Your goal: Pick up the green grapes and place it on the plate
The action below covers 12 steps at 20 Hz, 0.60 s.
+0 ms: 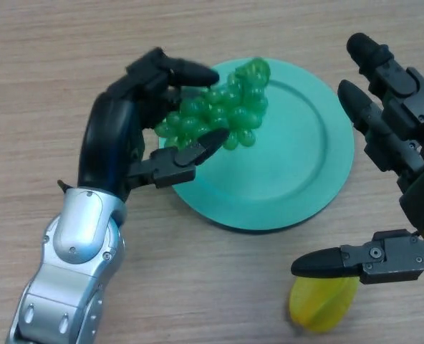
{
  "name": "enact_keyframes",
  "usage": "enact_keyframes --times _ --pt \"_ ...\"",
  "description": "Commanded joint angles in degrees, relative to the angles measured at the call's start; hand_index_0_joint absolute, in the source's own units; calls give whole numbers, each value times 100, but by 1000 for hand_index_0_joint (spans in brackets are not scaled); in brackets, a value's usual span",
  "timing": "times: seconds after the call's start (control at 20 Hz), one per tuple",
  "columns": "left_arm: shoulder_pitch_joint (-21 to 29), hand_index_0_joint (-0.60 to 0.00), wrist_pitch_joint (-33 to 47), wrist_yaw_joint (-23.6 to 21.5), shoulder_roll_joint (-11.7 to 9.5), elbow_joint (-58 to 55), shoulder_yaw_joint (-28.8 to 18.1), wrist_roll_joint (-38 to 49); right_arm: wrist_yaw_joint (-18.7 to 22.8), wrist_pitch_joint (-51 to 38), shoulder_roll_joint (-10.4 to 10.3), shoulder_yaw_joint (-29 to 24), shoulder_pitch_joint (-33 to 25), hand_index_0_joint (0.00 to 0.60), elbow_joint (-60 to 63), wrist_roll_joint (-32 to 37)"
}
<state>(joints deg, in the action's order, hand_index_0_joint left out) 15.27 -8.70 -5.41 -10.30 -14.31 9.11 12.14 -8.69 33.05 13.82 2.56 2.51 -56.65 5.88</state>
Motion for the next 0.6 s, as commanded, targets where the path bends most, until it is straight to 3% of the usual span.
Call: enact_keyframes --times 0.05,0.25,0.35,0.55,0.6 --pt "310 0 510 371 -59 -196 -66 55 91 -717 128 -68 -65 0 -335 59" --pt "281 0 693 499 -59 -56 -54 -463 8 -727 -12 -53 -110 0 -335 -121" --pt "-11 0 178 665 -59 -536 -203 -442 -72 -741 -60 -89 -89 0 -327 -179" --pt "-230 0 22 793 -70 -1236 -693 -966 -135 -731 -76 -161 -105 0 -260 -195" --pt "-372 0 -121 891 -159 -1574 -902 -885 -162 -762 -66 -179 -94 0 -223 -219"
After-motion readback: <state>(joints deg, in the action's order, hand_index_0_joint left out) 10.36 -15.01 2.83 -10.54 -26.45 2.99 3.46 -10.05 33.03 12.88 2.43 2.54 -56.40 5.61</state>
